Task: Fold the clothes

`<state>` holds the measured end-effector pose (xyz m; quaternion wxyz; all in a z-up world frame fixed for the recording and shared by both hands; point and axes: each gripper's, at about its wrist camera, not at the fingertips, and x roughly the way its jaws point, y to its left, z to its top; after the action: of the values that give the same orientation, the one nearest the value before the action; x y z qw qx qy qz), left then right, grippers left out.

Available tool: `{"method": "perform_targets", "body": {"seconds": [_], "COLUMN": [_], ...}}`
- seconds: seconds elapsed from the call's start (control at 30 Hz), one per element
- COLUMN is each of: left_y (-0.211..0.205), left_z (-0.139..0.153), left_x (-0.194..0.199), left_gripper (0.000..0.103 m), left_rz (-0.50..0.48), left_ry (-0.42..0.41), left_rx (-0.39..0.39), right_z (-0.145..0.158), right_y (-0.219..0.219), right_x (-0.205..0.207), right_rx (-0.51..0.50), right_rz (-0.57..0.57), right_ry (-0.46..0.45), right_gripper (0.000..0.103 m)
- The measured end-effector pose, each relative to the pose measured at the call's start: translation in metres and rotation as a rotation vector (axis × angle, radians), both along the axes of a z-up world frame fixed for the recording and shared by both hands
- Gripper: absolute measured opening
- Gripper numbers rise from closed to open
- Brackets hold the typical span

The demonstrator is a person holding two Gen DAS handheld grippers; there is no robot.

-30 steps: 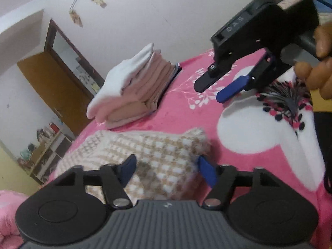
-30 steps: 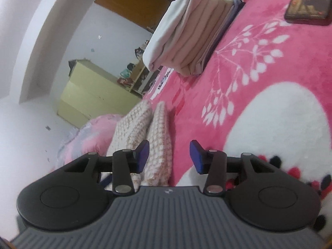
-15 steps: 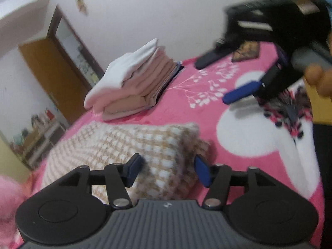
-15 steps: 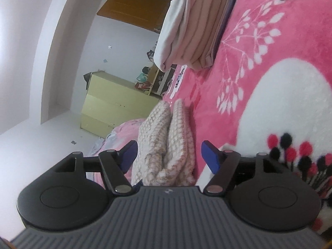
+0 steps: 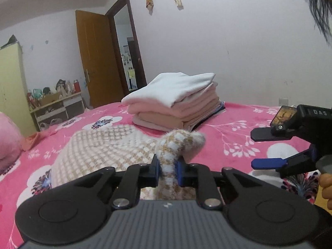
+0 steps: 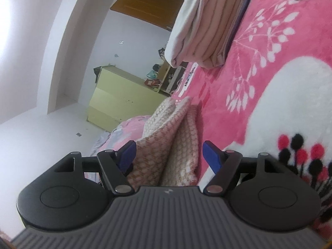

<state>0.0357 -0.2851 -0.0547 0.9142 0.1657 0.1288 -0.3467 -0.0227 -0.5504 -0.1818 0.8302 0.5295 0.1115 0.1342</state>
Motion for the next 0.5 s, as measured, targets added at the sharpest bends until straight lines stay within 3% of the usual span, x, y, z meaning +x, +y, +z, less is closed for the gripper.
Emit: {"method": "perform_targets", "body": {"seconds": [0.13,0.27,0.33,0.4,0.5], "left_y": [-0.012,-0.034,-0.034,-0.026,-0.004], "left_z": [-0.015,-0.054,-0.055,-0.046,-0.029], "left_x": [-0.004,-0.011,-0.015,-0.013,-0.012], "left_gripper": [0.018,0.037,0.039,0.048,0.054], "left_rz": [-0.035,-0.077,-0.073,-0.082,-0.095], "left_ry": [-0.007,-0.036,-0.057,-0.01,0.063], "left_rx": [0.057,0.232,0.235,0.189,0.1], "right_z": [-0.004,-0.004,-0.003,0.0,0.012], "right_y": [-0.002,-0.002,-0.002,-0.002,-0.006], "right_x": [-0.002,-0.003,0.0,0.002,0.012], "right_rx": [0.015,0.022,0.015,0.008,-0.023], "right_rz": [0.007,0.01,0.011,0.013,0.022], "right_ry": [-0.027,-0.038,-0.032,-0.018,0.0], "right_gripper": [0.071,0.071,0.071,0.071,0.072]}}
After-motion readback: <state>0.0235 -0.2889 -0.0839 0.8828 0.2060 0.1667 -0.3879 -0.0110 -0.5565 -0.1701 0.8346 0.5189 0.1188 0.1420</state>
